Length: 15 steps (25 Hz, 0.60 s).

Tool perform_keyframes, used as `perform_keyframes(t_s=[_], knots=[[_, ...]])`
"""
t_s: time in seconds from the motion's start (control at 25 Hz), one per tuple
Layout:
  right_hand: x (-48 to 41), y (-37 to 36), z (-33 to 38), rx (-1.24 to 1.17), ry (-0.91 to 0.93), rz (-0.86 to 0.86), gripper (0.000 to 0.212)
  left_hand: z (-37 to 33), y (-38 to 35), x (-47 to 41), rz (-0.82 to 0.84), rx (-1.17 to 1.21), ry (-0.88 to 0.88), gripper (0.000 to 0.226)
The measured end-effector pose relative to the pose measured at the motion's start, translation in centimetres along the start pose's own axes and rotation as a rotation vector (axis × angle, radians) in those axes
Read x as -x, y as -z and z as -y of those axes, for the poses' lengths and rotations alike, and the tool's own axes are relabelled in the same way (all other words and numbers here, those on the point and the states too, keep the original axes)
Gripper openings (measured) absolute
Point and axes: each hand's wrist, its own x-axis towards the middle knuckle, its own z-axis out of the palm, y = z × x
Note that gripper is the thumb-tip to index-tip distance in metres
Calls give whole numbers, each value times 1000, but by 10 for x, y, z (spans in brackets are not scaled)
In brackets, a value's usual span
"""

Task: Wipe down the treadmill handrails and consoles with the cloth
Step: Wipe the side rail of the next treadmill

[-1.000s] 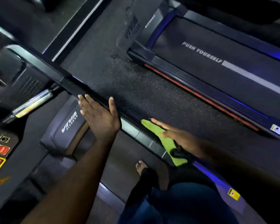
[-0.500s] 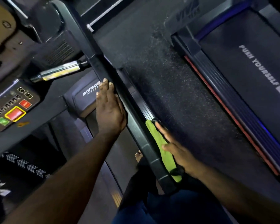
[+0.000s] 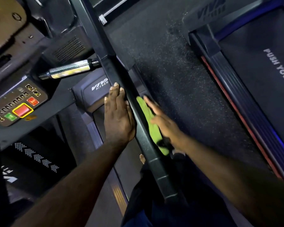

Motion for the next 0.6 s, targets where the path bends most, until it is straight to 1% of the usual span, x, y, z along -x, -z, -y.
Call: perform_keyframes(t_s=[0.08,0.12,0.2,0.28,0.36,0.48,0.52,0.6], knots=[[-63,10,9,34,5,-10,73,-1,-2,1,2,0,-3,47],[-77,8,12,50,8,-19,73,-2,-3,2,-3,-5,14,48],[-59,2,9,45,14,-10,72,2,-1,2,5,0,23,48],[-27,4,1,51,70,9,70,1,-1,3,22,12,11,49],[-50,7,6,56,115,3,71,0,-1,0,7,16,30,48],[-132,14,30,89,83,-22,74,3,-3,-2,-3,10,-2,47],[-141,11,31,106,78,-25,74,3,-3,0,-9,-3,5,47],[-115,6,24,112,63,-12,72,2,-3,2,-23,-3,9,47]])
